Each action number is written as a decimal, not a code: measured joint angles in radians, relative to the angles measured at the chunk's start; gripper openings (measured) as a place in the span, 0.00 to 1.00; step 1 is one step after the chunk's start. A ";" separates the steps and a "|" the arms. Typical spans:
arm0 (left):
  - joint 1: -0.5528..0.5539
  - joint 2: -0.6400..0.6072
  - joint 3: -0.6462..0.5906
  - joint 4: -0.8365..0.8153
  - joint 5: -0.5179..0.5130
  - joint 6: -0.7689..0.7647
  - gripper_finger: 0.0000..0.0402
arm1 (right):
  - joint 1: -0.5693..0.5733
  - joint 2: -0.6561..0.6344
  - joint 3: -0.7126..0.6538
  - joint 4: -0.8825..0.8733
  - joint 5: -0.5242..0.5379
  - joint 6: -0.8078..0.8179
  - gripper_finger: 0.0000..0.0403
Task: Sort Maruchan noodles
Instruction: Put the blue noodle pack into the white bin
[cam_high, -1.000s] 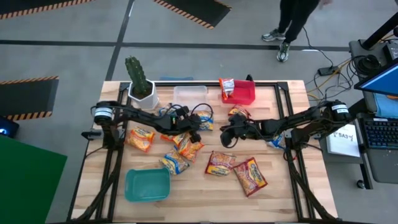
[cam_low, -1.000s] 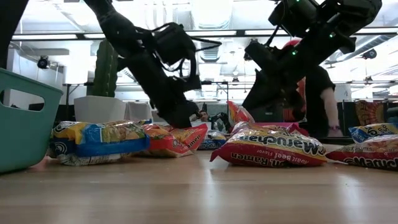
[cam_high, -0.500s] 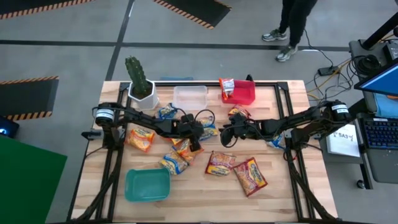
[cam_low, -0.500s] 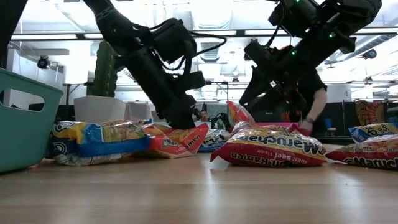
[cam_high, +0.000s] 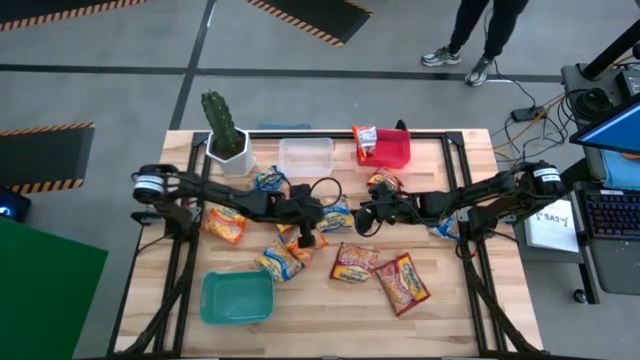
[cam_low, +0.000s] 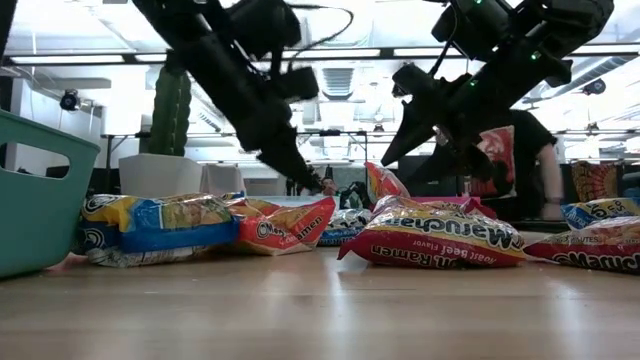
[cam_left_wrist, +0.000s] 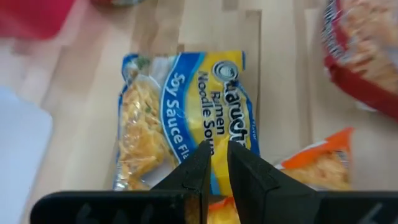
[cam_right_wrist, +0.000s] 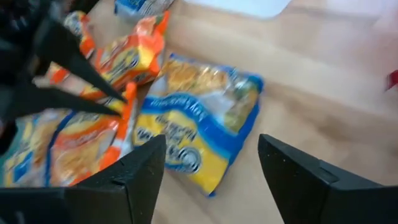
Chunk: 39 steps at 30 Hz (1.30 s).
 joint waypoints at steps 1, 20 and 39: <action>-0.001 -0.018 -0.005 -0.003 0.001 0.007 0.09 | 0.000 -0.001 0.000 0.000 -0.019 0.008 0.61; -0.006 -0.124 -0.222 0.239 0.053 -0.026 0.09 | -0.004 0.000 0.000 0.010 -0.108 0.093 0.62; -0.004 -0.019 -0.222 0.347 0.049 -0.038 0.09 | -0.007 0.002 0.000 0.009 0.043 0.133 0.62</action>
